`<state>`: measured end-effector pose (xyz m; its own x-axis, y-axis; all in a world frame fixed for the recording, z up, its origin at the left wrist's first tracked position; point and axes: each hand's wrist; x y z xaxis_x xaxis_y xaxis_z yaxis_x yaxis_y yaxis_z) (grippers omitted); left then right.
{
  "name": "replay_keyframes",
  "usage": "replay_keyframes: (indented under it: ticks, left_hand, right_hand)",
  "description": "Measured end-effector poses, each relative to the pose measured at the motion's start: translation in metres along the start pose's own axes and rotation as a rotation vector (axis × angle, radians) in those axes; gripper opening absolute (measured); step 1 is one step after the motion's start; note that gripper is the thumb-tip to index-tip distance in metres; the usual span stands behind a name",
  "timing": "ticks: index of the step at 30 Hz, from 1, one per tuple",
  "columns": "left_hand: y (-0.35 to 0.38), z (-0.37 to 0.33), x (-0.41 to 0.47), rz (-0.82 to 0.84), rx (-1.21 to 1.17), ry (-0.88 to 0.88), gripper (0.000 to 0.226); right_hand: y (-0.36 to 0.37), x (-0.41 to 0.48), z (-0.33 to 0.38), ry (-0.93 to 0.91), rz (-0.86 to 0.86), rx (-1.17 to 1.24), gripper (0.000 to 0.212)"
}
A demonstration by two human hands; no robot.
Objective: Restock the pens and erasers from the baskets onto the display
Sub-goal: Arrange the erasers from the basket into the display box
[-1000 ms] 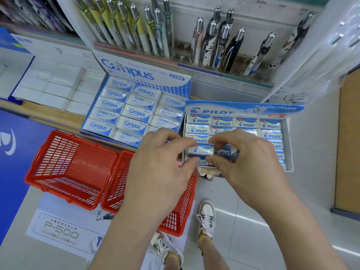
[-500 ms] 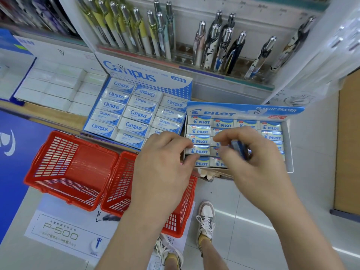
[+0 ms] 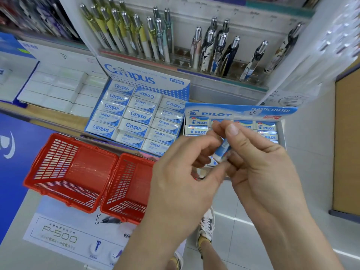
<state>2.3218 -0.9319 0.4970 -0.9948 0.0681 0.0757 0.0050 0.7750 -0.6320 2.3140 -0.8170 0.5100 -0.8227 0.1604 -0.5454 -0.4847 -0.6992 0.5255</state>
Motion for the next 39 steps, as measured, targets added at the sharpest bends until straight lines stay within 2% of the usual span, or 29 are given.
replay_keyframes:
  ticks: [2,6,11,14,16,19,22,27,33,36,39]
  left_hand:
    - [-0.001,0.002,0.001,-0.015,-0.104,-0.092,0.028]
    - [-0.011,0.005,0.004,0.062,-0.421,-0.313,0.014]
    - [-0.017,0.009,0.007,0.085,-0.429,-0.343,0.013]
    - [-0.021,0.016,0.007,0.152,-0.318,-0.308,0.022]
    - [-0.021,0.023,0.007,0.171,-0.120,-0.244,0.024]
    - [-0.019,0.035,0.008,0.137,0.216,-0.043,0.022]
    - [-0.013,0.044,0.009,0.135,0.400,0.081,0.027]
    - [-0.006,0.051,0.007,0.097,0.493,0.129,0.029]
    - [-0.007,0.054,0.006,0.105,0.497,0.128,0.031]
    - [-0.006,0.055,0.007,0.074,0.500,0.136,0.028]
    - [-0.005,0.056,0.008,0.043,0.529,0.151,0.027]
  right_hand:
    - [-0.002,0.000,0.000,-0.009,0.006,-0.039,0.028]
    - [-0.009,0.000,0.006,-0.025,0.094,-0.175,0.022]
    - [-0.017,-0.001,0.012,-0.127,0.192,-0.495,0.025]
    - [-0.020,0.002,0.009,-0.205,0.193,-0.646,0.021]
    - [-0.023,0.005,0.004,-0.247,0.175,-0.757,0.022]
    - [-0.029,0.011,-0.003,-0.297,0.175,-0.880,0.024]
    - [-0.034,0.014,-0.010,-0.352,0.220,-1.044,0.026]
    - [-0.037,0.021,-0.018,-0.585,0.256,-1.275,0.023]
    - [-0.034,0.018,-0.025,-0.588,0.195,-1.298,0.020]
    - [-0.033,0.019,-0.031,-0.640,0.220,-1.279,0.009]
    - [-0.034,0.018,-0.034,-0.669,0.216,-1.276,0.010]
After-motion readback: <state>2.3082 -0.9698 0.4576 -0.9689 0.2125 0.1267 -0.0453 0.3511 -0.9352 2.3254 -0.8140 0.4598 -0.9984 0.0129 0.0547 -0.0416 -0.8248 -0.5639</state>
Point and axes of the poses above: each hand's wrist, its own x-axis towards the middle knuckle, its own y-axis out of the palm, z = x × y, and after that the axes turned 12 degrees about x, right-handed
